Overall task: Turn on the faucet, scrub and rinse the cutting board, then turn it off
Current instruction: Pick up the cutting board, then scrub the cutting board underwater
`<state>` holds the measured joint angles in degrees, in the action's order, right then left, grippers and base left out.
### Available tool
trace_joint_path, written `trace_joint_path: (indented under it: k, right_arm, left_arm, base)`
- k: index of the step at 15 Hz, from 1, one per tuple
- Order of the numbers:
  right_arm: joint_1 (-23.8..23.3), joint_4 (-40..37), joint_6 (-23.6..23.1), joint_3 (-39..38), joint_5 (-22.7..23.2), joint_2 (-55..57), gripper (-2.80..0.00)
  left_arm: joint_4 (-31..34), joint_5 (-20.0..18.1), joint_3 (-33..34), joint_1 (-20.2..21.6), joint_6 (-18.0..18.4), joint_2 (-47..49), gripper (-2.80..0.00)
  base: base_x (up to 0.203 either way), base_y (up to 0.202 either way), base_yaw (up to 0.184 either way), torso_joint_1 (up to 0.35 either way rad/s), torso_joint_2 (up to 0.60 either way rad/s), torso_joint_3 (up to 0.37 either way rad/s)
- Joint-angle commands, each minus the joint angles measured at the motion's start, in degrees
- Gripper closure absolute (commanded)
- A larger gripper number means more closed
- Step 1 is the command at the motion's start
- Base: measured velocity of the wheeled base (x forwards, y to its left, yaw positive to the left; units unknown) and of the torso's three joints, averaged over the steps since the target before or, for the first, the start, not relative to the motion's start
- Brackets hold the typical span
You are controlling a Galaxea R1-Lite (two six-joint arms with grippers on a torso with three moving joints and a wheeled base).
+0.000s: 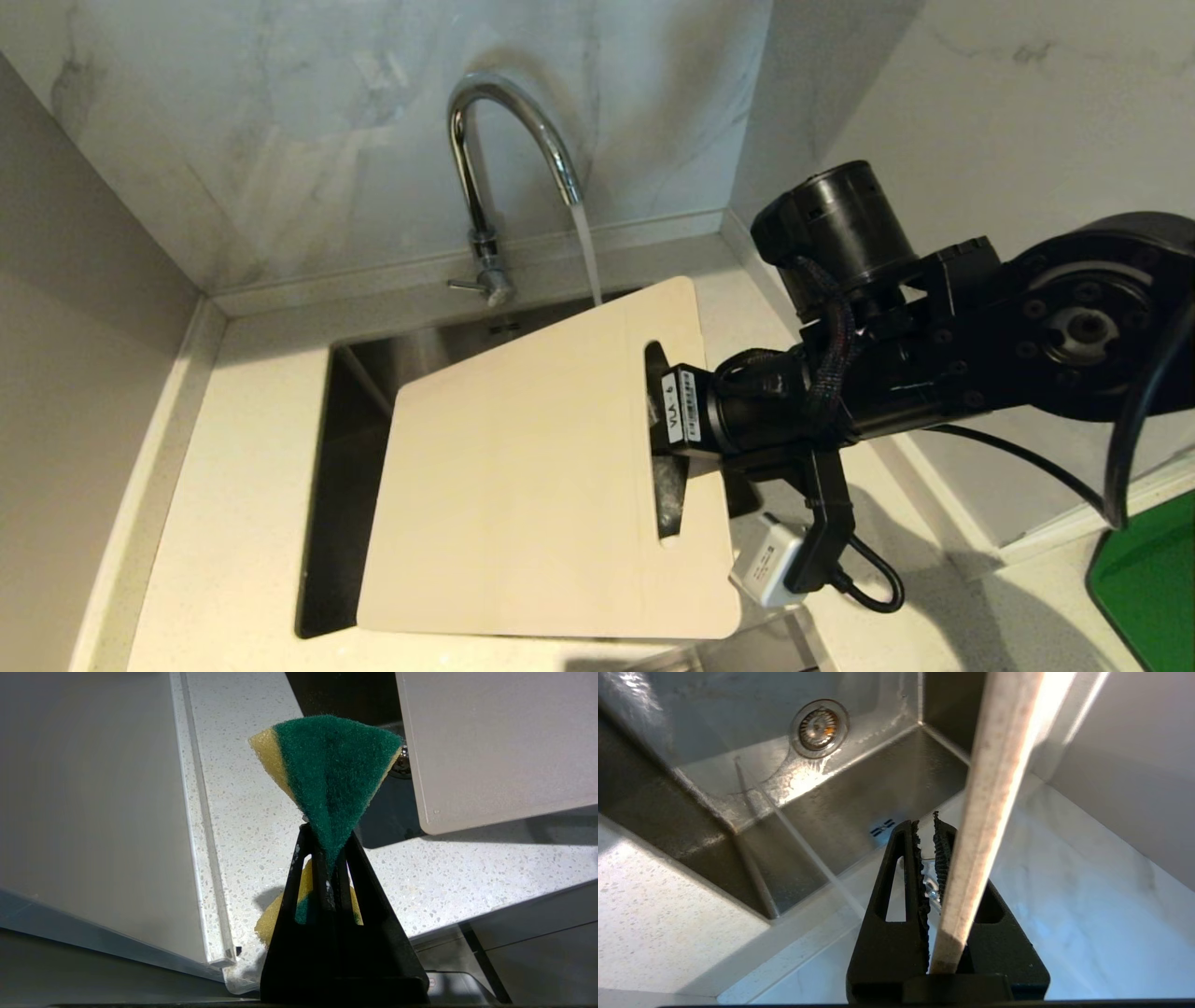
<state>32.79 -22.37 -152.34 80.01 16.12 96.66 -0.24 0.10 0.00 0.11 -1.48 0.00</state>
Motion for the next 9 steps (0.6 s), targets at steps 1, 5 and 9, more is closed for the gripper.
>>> trace_joint_path:
  k: [1,5,9]
  right_arm:
    - [-2.68,-0.13,-1.86,1.54,0.31,2.82,0.0]
    - [-6.39,-0.15,-4.18,4.49,2.83,7.15,0.0]
    - [-8.02,-0.14,-5.09,7.77,3.37,10.06,0.0]
  left_arm:
    - [-0.02,-0.01,0.18,-0.02,-0.02,0.09,0.0]
    - [-0.02,-0.01,0.16,0.07,-0.1,0.09,0.0]
    - [-0.02,-0.01,0.18,-0.02,-0.11,0.09,0.0]
  base:
    - [0.0,0.0,0.0,0.0,0.0,0.0]
    - [0.0,0.0,0.0,0.0,0.0,0.0]
    - [0.0,0.0,0.0,0.0,0.0,0.0]
